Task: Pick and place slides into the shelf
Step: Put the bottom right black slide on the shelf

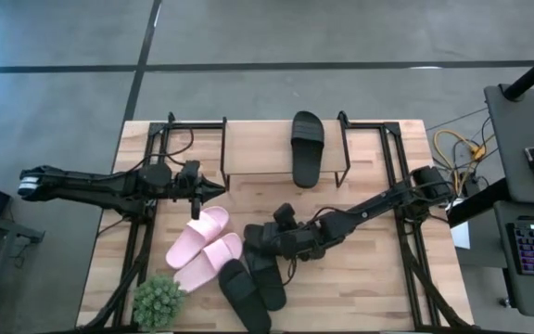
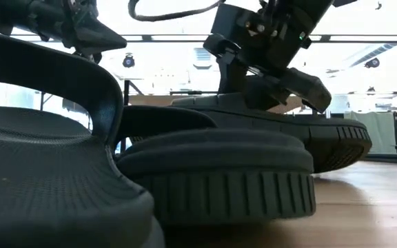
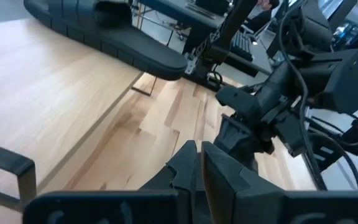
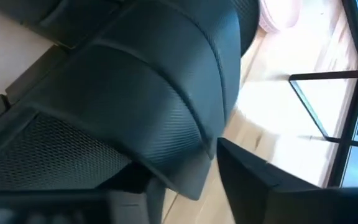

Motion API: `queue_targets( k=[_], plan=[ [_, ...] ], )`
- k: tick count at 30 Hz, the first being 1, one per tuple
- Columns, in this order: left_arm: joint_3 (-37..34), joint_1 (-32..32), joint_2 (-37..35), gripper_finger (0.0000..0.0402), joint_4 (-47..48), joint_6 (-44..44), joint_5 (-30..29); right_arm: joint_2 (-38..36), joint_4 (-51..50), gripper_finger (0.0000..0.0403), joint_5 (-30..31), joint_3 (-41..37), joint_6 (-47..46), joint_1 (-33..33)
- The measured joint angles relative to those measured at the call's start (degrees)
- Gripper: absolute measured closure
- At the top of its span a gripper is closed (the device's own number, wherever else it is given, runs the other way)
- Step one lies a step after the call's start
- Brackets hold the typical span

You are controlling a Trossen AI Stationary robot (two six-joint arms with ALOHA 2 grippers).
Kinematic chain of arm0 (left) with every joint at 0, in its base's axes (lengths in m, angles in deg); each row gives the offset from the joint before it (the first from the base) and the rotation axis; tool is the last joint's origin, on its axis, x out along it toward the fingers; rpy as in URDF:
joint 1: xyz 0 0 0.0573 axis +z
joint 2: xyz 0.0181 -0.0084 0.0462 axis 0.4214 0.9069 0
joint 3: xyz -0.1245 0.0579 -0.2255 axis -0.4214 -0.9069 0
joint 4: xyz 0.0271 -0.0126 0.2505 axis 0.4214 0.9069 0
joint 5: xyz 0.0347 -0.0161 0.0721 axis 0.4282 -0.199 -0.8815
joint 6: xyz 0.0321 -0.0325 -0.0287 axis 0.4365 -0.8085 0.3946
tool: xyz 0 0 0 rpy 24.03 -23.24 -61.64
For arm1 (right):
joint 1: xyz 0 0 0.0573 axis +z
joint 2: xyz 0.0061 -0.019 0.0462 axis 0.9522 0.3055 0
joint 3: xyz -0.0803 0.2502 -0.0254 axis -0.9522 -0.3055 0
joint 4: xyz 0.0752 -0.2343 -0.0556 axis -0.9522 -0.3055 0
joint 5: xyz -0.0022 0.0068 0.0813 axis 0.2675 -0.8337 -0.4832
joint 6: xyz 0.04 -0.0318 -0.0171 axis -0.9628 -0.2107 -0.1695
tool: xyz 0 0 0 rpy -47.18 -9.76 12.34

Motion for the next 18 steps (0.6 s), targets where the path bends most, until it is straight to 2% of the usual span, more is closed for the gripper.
queue_targets(
  k=[6,11,18],
  plan=[
    [0.0,0.0,-0.35,0.0391,-0.05,-0.05,0.04,-0.02,0.09,0.0383,0.13,2.4,-0.01,-1.23],
    [-0.02,0.0,-0.95,0.0391,-0.1,-0.04,0.07,-0.15,-2.45,0.0388,2.95,7.32,-3.63,-2.54],
    [-0.04,0.0,-1.08,0.0391,-0.17,0.09,0.09,-1.19,-11.51,0.0389,9.79,21.8,-10.46,-4.0]
  ],
)
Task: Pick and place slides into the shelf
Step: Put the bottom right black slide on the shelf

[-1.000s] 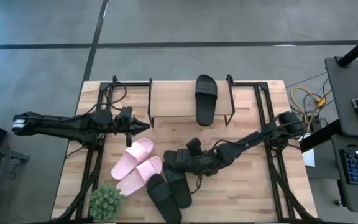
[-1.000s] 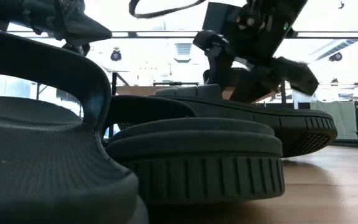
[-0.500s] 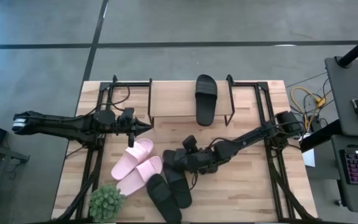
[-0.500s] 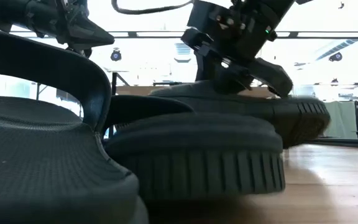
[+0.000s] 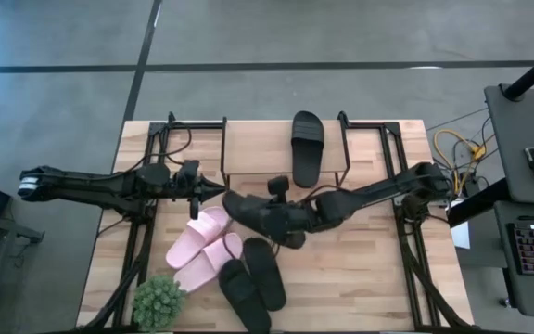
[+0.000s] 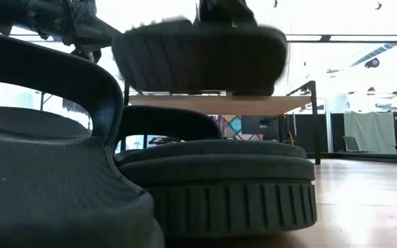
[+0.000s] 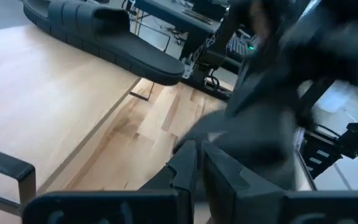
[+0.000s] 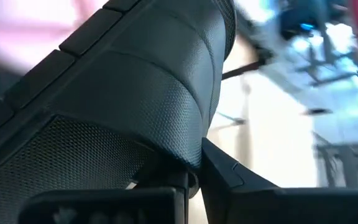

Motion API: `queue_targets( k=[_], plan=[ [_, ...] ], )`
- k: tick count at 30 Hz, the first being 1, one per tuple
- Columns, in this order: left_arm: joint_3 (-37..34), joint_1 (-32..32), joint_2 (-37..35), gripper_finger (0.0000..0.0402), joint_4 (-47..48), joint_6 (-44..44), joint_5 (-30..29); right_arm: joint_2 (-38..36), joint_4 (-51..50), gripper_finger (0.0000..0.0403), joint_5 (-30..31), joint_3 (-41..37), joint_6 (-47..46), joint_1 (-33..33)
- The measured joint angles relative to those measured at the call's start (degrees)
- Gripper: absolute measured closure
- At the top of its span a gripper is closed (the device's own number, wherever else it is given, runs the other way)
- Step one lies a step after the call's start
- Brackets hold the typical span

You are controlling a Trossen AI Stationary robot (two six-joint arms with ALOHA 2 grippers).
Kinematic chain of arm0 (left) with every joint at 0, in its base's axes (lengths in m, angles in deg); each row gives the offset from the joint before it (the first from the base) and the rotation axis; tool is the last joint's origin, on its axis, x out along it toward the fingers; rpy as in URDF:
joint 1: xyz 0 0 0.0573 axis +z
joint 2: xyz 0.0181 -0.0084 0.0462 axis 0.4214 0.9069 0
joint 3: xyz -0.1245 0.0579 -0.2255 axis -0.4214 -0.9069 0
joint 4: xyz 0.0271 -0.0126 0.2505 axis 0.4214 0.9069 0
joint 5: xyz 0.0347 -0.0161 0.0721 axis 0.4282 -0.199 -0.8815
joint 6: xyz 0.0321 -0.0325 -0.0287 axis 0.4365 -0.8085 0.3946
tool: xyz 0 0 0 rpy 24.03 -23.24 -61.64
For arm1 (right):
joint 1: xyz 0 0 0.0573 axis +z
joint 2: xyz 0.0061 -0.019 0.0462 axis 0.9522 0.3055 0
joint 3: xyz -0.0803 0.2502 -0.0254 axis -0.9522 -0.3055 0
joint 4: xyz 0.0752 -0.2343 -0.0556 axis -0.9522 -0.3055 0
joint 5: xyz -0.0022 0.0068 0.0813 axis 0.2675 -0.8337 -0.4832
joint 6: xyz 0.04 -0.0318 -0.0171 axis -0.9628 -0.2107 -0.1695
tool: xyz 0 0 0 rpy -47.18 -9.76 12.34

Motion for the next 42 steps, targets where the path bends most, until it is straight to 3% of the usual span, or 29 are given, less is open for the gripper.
queue_targets(
  k=[4,8,11,14,20,26,31,34,42],
  plan=[
    [0.06,0.12,-0.13,0.0391,-0.83,0.02,-1.5,0.0,-5.95,0.0389,7.46,9.03,-5.88,-1.55],
    [0.13,0.22,-0.77,0.0392,-2.19,0.65,-2.79,1.27,-10.9,0.0389,9.13,16.13,-13.05,-5.28],
    [-0.01,-0.31,-1.85,0.0392,-1.89,4.08,2.45,3.13,-13.64,0.039,15.87,20.49,-16.27,-9.09],
    [0.39,0.1,-3.79,0.0392,-1.0,8.43,-1.43,5.44,-19.41,0.039,18.96,24.52,-17.16,-11.73],
    [2.7,0.03,-7.98,0.0392,-2.08,13.19,-5.49,13.39,-26.04,0.039,12.61,34.05,-19.52,-16.27],
    [3.65,-0.04,-9.0,0.0392,-2.52,13.58,-5.44,23.9,-38.06,0.039,19.77,42.75,-14.8,-21.53],
    [3.44,-0.04,-9.02,0.0391,-1.9,13.54,-5.31,24.54,-48.39,0.039,12.85,42.38,-26.27,-23.76],
    [3.37,-0.04,-8.87,0.0391,-1.86,13.55,-5.31,24.47,-52.64,0.039,14.06,42.14,-33.69,-24.1],
    [3.26,-0.02,-8.36,0.0391,-1.78,13.57,-5.13,23.44,-51.89,0.0383,10.63,42.6,-37.2,-25.47]
  ],
)
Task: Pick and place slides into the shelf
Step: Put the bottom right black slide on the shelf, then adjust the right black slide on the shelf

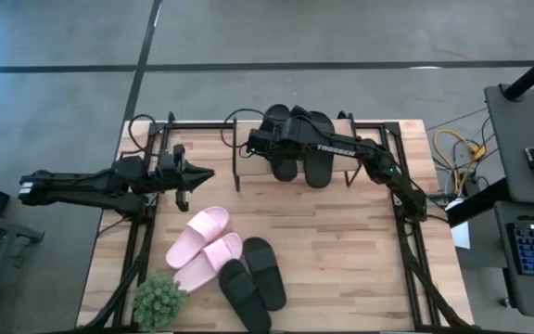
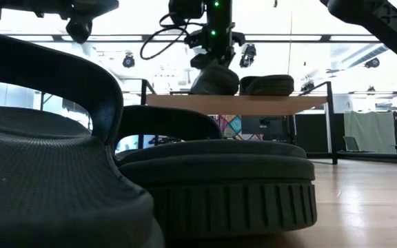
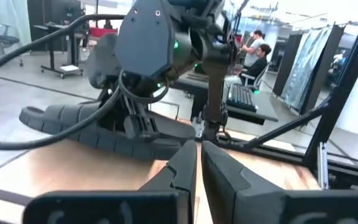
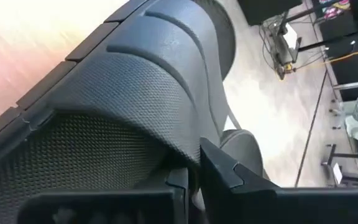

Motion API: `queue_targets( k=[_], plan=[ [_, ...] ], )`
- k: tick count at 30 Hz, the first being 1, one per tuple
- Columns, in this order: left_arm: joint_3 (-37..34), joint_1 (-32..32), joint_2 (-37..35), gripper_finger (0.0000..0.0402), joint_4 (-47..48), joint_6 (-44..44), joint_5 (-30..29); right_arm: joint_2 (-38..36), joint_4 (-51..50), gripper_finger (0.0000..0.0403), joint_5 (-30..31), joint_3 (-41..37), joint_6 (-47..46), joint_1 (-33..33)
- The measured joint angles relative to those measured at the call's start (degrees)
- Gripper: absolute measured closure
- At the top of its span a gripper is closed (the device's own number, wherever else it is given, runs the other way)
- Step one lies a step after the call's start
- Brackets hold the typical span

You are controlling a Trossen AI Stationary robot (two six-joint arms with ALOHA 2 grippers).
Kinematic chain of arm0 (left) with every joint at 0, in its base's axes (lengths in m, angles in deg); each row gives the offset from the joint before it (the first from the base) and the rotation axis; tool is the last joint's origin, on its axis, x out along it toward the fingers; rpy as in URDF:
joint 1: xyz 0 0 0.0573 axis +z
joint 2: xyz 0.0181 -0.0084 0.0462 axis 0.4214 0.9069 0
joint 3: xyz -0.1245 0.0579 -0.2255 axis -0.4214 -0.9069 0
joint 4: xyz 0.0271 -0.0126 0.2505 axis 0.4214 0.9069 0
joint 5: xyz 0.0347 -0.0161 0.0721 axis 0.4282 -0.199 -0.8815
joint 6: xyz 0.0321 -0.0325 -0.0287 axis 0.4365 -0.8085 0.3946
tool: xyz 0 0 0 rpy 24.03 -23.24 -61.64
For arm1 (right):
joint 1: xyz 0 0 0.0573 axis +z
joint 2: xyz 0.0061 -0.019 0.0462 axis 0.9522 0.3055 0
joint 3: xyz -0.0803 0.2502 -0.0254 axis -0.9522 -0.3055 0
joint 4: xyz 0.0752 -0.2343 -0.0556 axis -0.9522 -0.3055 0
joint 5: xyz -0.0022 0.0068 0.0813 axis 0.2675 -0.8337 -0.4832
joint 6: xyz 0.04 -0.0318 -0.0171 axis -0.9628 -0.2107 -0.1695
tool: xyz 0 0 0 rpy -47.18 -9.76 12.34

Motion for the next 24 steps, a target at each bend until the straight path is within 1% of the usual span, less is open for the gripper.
queue_targets(
  k=[3,8,13,20,24],
  plan=[
    [0.0,0.02,0.24,0.0391,-0.22,0.0,0.17,0.0,0.23,0.0361,-0.15,0.0,-0.16,0.02],
    [0.0,0.02,0.16,0.0391,-0.14,0.02,0.21,0.02,0.49,0.031,-1.16,0.07,-0.16,0.02],
    [0.0,0.02,-0.01,0.0391,-0.17,0.02,0.21,-0.32,0.47,0.0268,-3.82,0.07,-0.28,0.18],
    [0.0,0.02,-0.22,0.0391,-0.15,0.02,0.21,-3.55,0.23,0.0234,-4.61,0.07,-0.6,1.67],
    [0.0,0.02,-0.29,0.0391,-0.2,-0.04,0.21,-5.75,-3.2,0.0226,-4.57,0.07,-1.26,2.15]
  ],
)
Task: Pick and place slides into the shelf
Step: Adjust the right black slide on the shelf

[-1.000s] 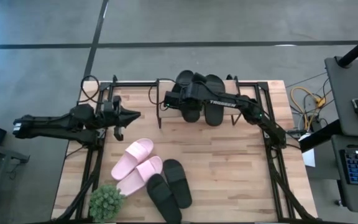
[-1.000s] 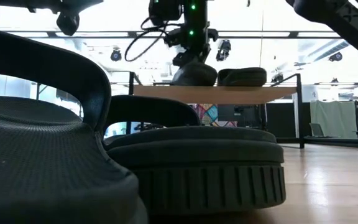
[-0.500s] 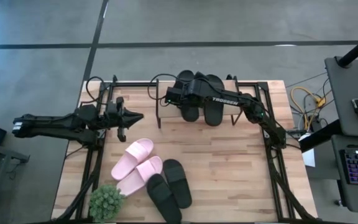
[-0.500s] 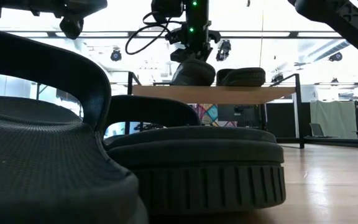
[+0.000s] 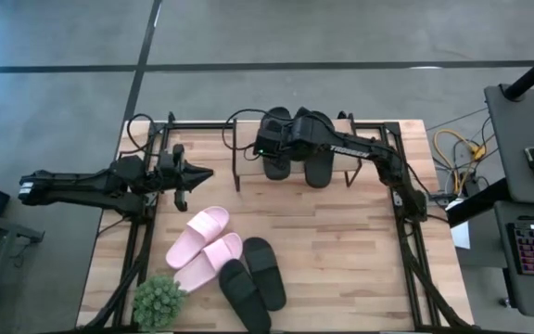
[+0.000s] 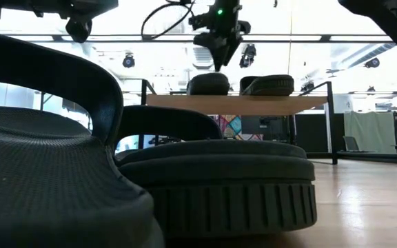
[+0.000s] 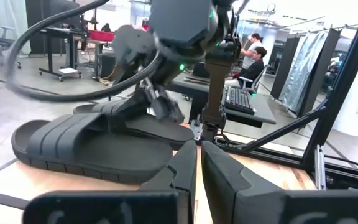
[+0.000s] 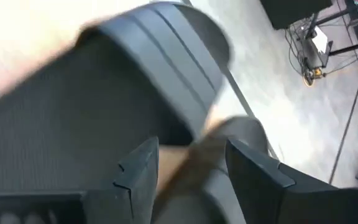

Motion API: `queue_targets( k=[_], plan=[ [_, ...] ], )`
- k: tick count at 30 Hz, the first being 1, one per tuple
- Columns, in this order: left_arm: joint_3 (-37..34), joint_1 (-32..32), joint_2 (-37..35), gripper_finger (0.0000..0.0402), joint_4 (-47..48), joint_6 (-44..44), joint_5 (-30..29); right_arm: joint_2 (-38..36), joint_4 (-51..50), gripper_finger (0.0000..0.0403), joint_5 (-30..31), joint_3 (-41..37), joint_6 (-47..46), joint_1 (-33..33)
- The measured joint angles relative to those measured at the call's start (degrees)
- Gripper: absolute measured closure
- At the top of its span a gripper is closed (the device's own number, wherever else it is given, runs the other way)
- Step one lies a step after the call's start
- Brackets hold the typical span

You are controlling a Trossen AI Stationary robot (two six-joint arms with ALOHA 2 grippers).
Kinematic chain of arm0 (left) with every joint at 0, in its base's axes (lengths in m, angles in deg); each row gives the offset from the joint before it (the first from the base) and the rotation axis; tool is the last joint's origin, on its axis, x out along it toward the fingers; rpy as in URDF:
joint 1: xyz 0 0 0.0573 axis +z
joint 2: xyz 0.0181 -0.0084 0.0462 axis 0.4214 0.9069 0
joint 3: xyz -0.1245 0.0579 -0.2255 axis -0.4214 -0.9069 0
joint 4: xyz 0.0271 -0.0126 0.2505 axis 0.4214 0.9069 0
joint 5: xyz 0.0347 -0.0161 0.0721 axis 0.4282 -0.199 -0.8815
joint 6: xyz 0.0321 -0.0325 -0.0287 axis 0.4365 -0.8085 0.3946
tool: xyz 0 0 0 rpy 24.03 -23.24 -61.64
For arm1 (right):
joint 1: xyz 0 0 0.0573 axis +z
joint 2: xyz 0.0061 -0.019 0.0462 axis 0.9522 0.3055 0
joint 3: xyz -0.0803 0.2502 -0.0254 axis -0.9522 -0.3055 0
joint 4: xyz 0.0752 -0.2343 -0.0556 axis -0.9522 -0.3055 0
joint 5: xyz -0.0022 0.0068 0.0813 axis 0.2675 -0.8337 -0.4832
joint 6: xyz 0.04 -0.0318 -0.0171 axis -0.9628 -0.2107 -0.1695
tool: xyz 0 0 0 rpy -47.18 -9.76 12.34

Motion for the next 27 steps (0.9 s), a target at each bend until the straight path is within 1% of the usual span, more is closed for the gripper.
queue_targets(
  k=[2,5,8,12,15,19,22,25,27],
  plan=[
    [0.08,0.0,0.1,0.0391,0.04,-0.08,0.03,-1.6,-0.07,0.0226,-0.7,-0.22,-2.53,-0.36],
    [0.75,0.0,0.16,0.0391,-0.08,-1.57,0.15,-4.77,-0.14,0.0237,-5.39,-0.5,-7.18,-2.4],
    [1.1,0.0,0.15,0.0391,-0.66,-3.2,0.19,-8.08,-0.14,0.0255,-7.38,-0.81,-11.51,-5.48],
    [1.34,0.0,0.09,0.0391,-0.91,-5.02,0.2,-12.38,-0.07,0.0285,-11.4,-3.25,-14.09,-10.76],
    [1.31,0.0,0.14,0.0391,-1.58,-5.04,0.2,-15.06,-0.07,0.0308,-15.32,-8.42,-14.35,-15.46],
    [1.33,0.02,0.77,0.0391,-2.17,-5.04,0.2,-16.7,-0.2,0.0337,-21.78,-18.16,-13.86,-21.62],
    [1.31,0.02,1.06,0.0391,-2.13,-5.06,0.2,-17.88,-0.16,0.0354,-21.59,-24.56,-13.22,-24.42],
    [1.28,0.04,1.31,0.0391,-1.99,-5.08,0.2,-19.88,-0.09,0.0365,-21.44,-29.05,-12.79,-26.12],
    [1.18,0.04,1.51,0.0391,-1.98,-5.1,0.2,-21.12,-0.24,0.037,-22.54,-31.82,-13.02,-27.08]
  ],
)
